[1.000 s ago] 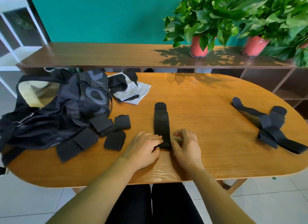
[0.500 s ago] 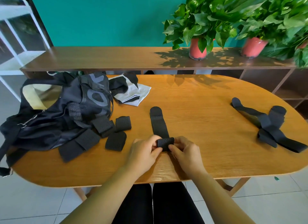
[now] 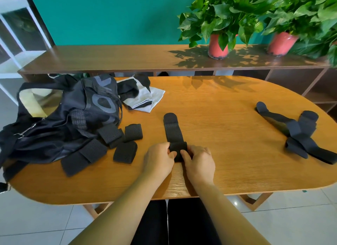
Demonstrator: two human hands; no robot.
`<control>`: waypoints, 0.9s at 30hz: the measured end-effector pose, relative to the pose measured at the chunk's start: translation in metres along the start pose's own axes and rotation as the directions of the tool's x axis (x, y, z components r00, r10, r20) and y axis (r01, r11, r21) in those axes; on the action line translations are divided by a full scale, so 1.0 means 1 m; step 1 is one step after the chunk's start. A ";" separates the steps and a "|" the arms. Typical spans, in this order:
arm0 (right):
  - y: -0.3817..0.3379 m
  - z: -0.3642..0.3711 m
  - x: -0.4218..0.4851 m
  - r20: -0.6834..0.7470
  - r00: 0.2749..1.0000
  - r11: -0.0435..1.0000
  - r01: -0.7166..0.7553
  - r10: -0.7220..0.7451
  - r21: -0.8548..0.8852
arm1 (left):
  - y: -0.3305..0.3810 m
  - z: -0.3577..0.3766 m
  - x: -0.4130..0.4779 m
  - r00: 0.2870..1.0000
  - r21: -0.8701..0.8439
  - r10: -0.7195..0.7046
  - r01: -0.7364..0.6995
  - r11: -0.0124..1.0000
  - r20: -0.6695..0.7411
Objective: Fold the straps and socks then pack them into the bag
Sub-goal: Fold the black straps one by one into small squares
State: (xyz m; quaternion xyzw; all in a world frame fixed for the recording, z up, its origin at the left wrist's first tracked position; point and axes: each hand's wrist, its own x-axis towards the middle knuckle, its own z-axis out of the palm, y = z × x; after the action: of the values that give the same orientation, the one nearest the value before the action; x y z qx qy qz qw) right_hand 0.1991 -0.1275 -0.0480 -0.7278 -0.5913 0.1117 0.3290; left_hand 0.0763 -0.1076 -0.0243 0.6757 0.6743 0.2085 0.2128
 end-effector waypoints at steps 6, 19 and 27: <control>-0.001 0.005 0.000 -0.069 0.996 0.997 0.052 -0.056 -0.063 | 0.001 0.002 0.000 1.000 0.039 -0.015 0.016 0.999 -0.010; -0.002 0.001 0.001 -0.010 1.000 0.996 0.018 -0.019 -0.085 | -0.007 0.010 -0.003 0.977 0.070 0.194 -0.188 0.980 -0.084; 0.000 0.002 0.002 0.030 1.000 0.998 0.010 -0.008 -0.065 | -0.012 0.005 -0.010 0.935 0.273 0.345 -0.355 0.894 0.088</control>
State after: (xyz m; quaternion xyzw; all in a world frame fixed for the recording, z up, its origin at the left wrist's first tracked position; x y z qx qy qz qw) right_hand 0.1987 -0.1248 -0.0489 -0.7338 -0.6026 0.1017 0.2968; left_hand 0.0695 -0.1180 -0.0353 0.8131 0.5605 0.1319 0.0851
